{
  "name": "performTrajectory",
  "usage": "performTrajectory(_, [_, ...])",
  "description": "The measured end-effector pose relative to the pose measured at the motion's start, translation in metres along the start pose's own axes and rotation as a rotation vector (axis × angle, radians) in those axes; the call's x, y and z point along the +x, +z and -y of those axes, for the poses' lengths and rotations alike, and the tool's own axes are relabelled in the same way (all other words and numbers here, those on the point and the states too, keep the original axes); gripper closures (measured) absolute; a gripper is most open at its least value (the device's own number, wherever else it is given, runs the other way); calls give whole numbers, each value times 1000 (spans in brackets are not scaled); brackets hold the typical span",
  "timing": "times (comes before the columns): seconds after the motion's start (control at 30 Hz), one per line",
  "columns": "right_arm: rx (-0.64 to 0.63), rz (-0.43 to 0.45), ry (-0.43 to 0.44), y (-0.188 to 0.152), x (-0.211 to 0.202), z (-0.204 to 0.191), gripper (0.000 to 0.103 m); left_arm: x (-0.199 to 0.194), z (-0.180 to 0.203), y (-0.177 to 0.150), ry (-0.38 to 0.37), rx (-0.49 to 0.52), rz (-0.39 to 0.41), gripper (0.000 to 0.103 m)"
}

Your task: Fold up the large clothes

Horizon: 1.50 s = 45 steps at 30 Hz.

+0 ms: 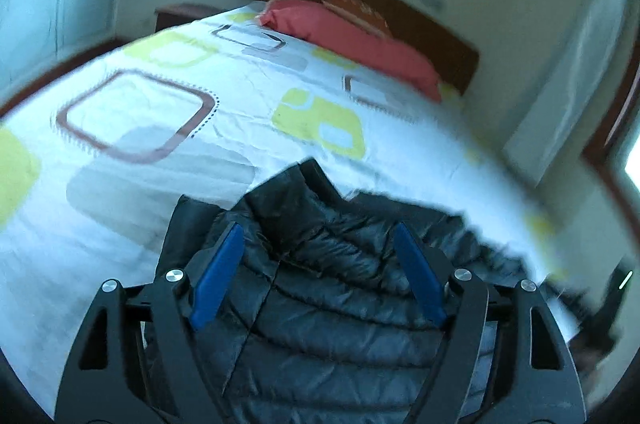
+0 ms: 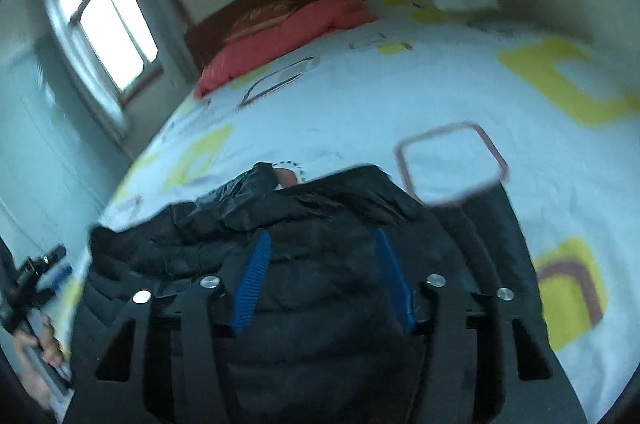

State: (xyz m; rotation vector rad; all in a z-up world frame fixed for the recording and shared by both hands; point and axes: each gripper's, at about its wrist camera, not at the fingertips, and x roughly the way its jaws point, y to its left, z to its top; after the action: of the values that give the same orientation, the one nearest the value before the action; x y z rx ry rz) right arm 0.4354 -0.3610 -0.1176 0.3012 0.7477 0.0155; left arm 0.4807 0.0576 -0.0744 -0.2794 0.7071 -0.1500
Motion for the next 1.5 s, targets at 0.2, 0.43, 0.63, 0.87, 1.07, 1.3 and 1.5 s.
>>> performTrajectory(0.2, [-103,-59,-140,10,50,-14,54,58,14,-1,61,30,-70,26])
performTrajectory(0.43, [-48,-165,-208,5,83,13,57,106,22,-6,161,81,-178,25])
performTrajectory(0.63, [-11,-148,-228,1,85,17,57,112,10,-13,135,41,-177,25])
performTrajectory(0.87, [22,-109,-201,10,40,19,54,83,6,1,90,8,-186,25])
performTrajectory(1.07, [118,-55,-161,-26,-48,55,42,-16,-48,-13,61,-146,-93,24])
performTrajectory(1.3, [358,-16,-121,-123,-135,110,34,-94,-108,-105,46,-369,-82,17])
performTrajectory(1.5, [498,-60,-19,-170,-132,110,34,-118,-111,-164,4,-495,-89,17])
